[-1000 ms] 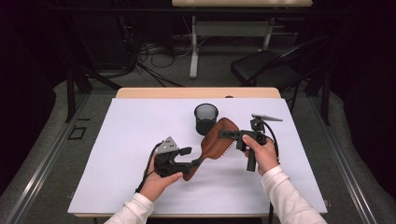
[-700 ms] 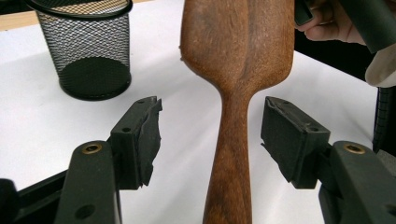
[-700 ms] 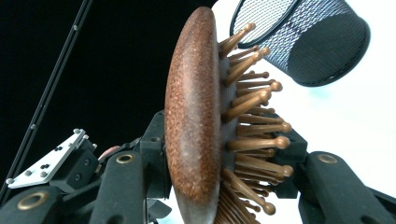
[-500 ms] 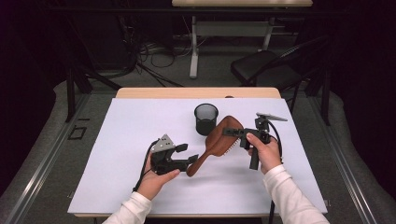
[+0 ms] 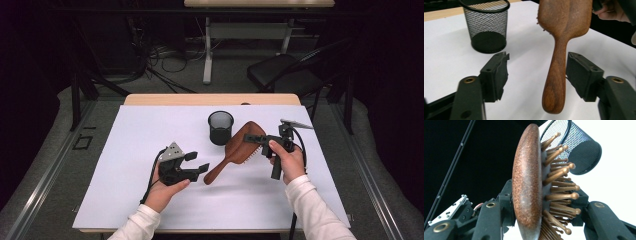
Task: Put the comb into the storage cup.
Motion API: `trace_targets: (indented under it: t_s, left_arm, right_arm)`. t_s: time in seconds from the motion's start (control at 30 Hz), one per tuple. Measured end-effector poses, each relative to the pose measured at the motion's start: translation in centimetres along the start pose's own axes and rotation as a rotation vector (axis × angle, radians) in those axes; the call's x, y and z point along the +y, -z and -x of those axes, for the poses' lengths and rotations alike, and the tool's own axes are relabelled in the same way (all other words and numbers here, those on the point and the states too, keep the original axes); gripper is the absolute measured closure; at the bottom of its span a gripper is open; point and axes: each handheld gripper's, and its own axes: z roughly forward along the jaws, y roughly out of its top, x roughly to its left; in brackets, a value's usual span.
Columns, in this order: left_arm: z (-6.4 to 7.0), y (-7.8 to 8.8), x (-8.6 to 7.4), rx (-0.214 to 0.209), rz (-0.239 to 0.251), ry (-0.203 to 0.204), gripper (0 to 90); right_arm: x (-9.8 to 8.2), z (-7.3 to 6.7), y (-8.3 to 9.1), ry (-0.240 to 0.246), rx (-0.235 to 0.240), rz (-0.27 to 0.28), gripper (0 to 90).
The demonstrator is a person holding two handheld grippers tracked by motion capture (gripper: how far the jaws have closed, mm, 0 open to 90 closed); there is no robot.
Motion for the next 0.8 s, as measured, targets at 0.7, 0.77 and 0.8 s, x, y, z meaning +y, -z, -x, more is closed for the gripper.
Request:
trace_targets:
  t_s: [0.7, 0.77, 0.8]
  left_arm:
    - [-1.7, 0.2, -0.2, 0.080, 0.021, 0.050, 7.2]
    - [-1.8, 0.2, -0.2, 0.077, 0.024, 0.060, 3.7]
    - [-1.8, 0.2, -0.3, 0.075, 0.025, 0.064, 2.2]
  right_arm:
    - [1.4, -1.0, 1.2, 0.008, -0.017, 0.038, 50.6]
    - [1.5, -1.2, 1.4, 0.017, -0.016, 0.047, 50.6]
    - [1.6, -1.3, 1.4, 0.017, -0.015, 0.050, 50.5]
